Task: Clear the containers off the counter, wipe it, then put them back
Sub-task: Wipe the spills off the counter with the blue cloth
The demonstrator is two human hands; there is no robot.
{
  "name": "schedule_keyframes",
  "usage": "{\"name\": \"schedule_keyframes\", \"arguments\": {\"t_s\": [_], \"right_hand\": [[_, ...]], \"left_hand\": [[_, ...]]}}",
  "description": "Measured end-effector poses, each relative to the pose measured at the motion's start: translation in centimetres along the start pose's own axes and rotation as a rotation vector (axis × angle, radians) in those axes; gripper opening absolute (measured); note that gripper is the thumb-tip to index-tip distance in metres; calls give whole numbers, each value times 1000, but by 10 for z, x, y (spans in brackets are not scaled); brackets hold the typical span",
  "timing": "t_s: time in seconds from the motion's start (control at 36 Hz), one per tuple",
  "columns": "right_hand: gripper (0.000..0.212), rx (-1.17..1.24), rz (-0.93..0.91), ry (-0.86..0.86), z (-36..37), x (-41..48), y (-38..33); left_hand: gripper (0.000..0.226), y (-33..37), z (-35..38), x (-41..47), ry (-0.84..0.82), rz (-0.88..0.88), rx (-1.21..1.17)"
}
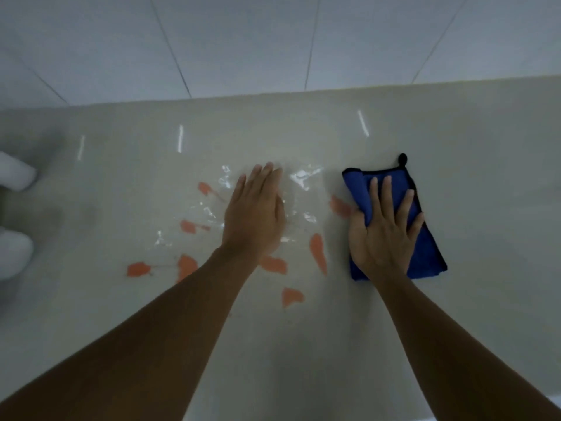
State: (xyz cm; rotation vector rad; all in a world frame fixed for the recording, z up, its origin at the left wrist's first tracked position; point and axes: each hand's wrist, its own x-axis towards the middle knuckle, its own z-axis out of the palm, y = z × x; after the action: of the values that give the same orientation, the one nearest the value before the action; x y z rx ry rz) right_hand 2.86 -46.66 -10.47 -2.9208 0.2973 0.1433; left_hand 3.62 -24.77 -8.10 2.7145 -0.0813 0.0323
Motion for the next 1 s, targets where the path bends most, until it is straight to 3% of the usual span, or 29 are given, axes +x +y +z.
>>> {"name": "schedule_keyframes", "arguments": {"t_s": [0.25,0.47,0.78,0.86,0.94,1.0], "right_hand": [[66,-7,-19,-20,12,12,-70],[66,-15,-127,-62,25,28,-146],[69,-110,-522,-117,47,13,-264],[76,-95,-577,-120,48,2,-261],[72,-77,-617,-120,46,-11,-235],[71,-59,-550,-112,43,-15,-209]], "left_hand": [[70,-128,-59,-6,57,-275,116],[66,-206,-96,-32,82,-348,140],[47,-210,-103,-25,72,-300,220],[47,-201,-108,-12,29,-283,287],[45,-200,-99,-4,19,-221,170],[50,-197,-93,1,-44,-183,117]]}}
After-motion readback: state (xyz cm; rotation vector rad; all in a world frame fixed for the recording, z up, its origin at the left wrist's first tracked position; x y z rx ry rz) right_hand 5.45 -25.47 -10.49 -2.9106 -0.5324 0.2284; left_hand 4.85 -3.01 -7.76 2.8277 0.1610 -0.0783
